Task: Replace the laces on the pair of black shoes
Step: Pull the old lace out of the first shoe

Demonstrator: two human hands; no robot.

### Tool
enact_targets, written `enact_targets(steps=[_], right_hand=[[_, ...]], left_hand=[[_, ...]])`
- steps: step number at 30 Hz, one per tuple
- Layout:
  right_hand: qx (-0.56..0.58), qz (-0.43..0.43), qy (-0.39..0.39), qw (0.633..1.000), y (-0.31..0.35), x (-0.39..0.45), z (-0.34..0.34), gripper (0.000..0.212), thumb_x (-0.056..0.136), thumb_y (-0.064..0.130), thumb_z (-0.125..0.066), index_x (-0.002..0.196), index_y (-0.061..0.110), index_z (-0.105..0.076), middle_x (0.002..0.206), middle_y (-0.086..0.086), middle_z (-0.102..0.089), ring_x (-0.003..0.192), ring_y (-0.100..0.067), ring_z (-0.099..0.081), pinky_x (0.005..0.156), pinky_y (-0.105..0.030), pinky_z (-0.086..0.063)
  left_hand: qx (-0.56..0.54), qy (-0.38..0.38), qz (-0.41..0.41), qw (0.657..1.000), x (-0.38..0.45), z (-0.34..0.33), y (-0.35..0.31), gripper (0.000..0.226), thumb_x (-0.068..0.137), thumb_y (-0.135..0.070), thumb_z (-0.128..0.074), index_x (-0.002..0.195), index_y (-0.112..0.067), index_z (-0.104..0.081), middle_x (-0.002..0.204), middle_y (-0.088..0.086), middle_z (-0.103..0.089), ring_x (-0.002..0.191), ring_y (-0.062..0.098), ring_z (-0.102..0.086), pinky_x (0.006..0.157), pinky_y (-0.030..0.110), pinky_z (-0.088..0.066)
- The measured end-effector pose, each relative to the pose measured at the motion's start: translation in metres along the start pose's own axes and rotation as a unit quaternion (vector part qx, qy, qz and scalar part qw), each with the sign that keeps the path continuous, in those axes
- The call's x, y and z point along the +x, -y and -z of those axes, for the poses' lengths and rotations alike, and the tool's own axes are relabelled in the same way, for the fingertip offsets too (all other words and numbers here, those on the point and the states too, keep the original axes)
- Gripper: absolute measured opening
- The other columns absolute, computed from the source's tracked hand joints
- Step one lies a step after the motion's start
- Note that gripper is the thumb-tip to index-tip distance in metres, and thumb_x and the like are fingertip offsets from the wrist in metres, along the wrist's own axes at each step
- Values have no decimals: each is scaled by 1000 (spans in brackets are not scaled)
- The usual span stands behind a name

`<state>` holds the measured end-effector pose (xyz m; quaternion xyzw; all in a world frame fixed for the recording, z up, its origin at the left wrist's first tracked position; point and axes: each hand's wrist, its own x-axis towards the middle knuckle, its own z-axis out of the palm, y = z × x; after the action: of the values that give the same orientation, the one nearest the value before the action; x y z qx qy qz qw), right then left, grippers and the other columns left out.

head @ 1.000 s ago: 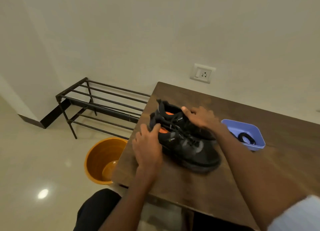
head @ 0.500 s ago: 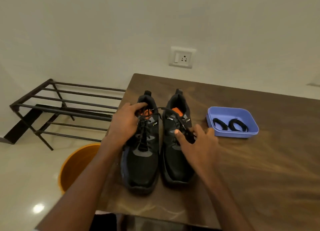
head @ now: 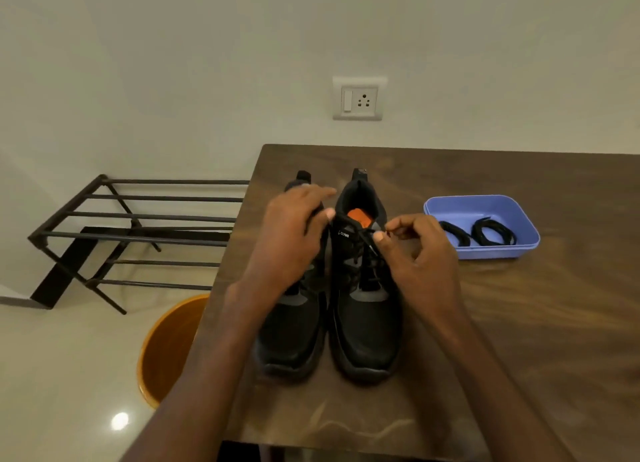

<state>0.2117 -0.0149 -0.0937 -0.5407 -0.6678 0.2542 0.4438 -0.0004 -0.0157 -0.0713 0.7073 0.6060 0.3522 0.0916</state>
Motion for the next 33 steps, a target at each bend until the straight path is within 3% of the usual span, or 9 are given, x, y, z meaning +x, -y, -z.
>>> enact_targets(steps=[6,11,15,18,21,24,27,30,33], right_hand=[[-57,26,45,997,-3,0,-1,11,87,30,-80,93,30,-71,96,17,-66,93,1,-62,82,-26,-56],[-23,-29,33,999,-4,5,3,6,93,28,-73,91,33,-72,88,20,-70,88,3,-66,81,-23,-57],[2,-57,36,998,-3,5,3,10,97,28,-70,90,36,-68,88,18,-71,86,5,-66,74,-16,-54],[38,-87,46,994,-7,7,0,13,101,25,-64,91,33,-66,91,15,-74,90,2,-69,83,-30,-59],[137,-140,46,980,-7,11,5,12,106,23,-55,98,20,-64,94,7,-78,93,-9,-74,91,-45,-60],[290,-224,20,930,0,14,17,19,108,19,-50,110,3,-61,101,-5,-79,98,-19,-76,94,-43,-59],[440,-256,13,861,5,16,20,20,108,17,-47,118,3,-57,114,-10,-77,113,-23,-72,98,-39,-54],[532,-277,32,800,9,14,7,26,109,20,-43,121,2,-58,118,-17,-75,113,-28,-72,95,-37,-53],[540,-285,22,792,9,13,-1,28,110,22,-43,118,2,-61,115,-19,-75,112,-31,-72,92,-36,-57]], left_hand=[[82,-2,49,995,20,-10,-11,35,109,-34,-43,82,-28,-64,71,-10,-60,73,4,-52,122,44,-20],[53,105,58,991,19,2,-13,14,101,-34,-62,93,-40,-71,85,-17,-58,89,1,-54,116,50,-31],[-101,15,78,992,-1,-4,-9,8,92,-26,-75,89,-32,-74,90,-13,-69,90,2,-66,93,41,-55],[-198,-48,125,971,-2,-5,-17,13,98,-26,-69,88,-20,-76,86,-7,-75,86,6,-72,81,28,-59],[-313,-136,181,922,5,-2,-19,24,103,-27,-62,90,-9,-71,92,2,-78,89,18,-76,81,32,-61],[-500,-196,196,820,10,9,-17,25,109,-28,-49,94,-10,-59,102,13,-77,102,30,-75,88,41,-61],[-616,-197,173,743,8,20,-16,28,112,-32,-39,90,-18,-50,75,6,-61,73,25,-70,77,41,-60],[-433,-180,174,866,2,12,-12,22,109,-38,-47,96,-22,-54,70,-6,-53,55,12,-51,57,34,-50],[-173,-80,73,979,1,2,-11,12,100,-38,-63,105,-27,-65,90,-10,-67,83,9,-66,74,33,-58]])
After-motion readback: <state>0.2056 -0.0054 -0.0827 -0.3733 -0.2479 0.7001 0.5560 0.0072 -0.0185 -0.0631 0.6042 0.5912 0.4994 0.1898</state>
